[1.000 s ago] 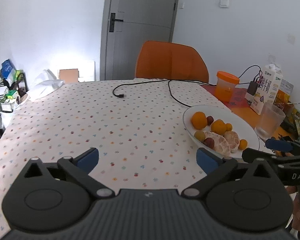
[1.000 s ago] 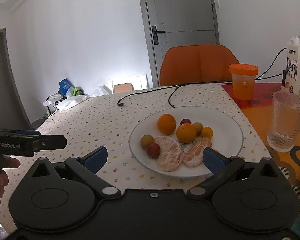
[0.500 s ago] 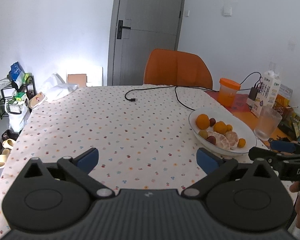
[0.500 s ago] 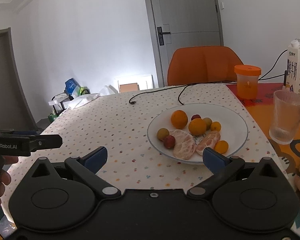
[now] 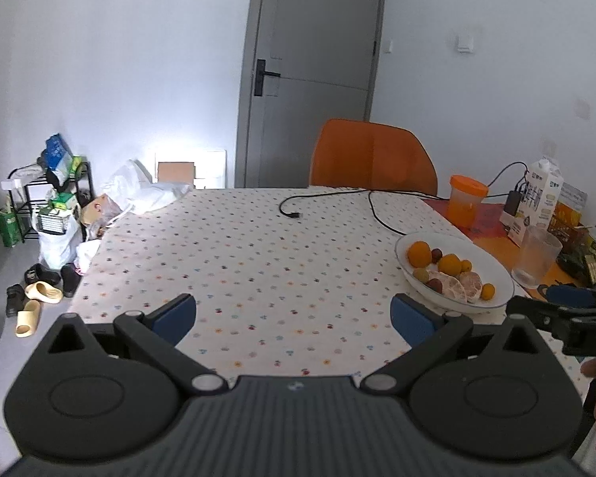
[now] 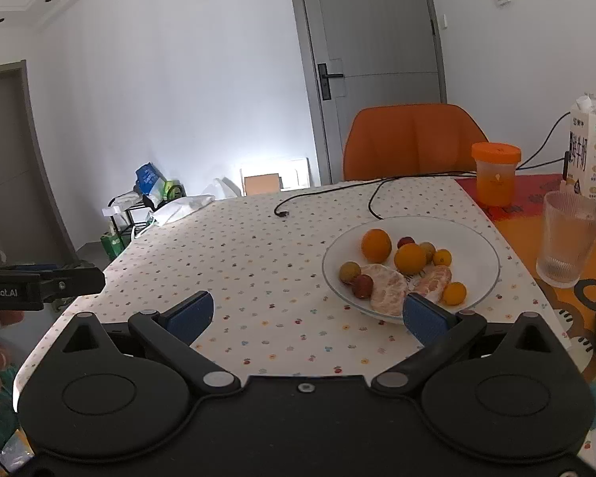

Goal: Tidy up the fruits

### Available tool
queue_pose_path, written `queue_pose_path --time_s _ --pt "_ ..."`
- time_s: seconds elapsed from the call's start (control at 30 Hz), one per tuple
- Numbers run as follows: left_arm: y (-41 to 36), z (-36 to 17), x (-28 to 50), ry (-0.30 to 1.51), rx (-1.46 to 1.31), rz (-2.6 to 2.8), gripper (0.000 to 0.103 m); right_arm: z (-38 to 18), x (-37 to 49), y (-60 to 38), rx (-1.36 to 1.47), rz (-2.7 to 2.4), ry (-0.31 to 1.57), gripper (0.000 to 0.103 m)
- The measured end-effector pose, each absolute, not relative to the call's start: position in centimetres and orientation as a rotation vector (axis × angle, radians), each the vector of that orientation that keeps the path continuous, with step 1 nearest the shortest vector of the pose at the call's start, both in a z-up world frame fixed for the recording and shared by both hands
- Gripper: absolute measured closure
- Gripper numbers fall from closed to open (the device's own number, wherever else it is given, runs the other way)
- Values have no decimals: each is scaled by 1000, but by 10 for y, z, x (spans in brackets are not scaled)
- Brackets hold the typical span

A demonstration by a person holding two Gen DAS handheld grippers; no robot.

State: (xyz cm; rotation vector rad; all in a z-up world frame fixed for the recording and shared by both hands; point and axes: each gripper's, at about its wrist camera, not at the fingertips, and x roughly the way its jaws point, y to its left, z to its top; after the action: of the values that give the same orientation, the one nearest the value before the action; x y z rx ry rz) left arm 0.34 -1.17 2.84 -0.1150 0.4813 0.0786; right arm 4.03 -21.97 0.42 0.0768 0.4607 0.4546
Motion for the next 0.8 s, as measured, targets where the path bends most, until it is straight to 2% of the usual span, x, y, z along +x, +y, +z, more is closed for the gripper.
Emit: queue_pose_path --time_s 0.8 --pt "-4 39 -51 443 -92 99 0 24 -14 -213 43 507 435 0"
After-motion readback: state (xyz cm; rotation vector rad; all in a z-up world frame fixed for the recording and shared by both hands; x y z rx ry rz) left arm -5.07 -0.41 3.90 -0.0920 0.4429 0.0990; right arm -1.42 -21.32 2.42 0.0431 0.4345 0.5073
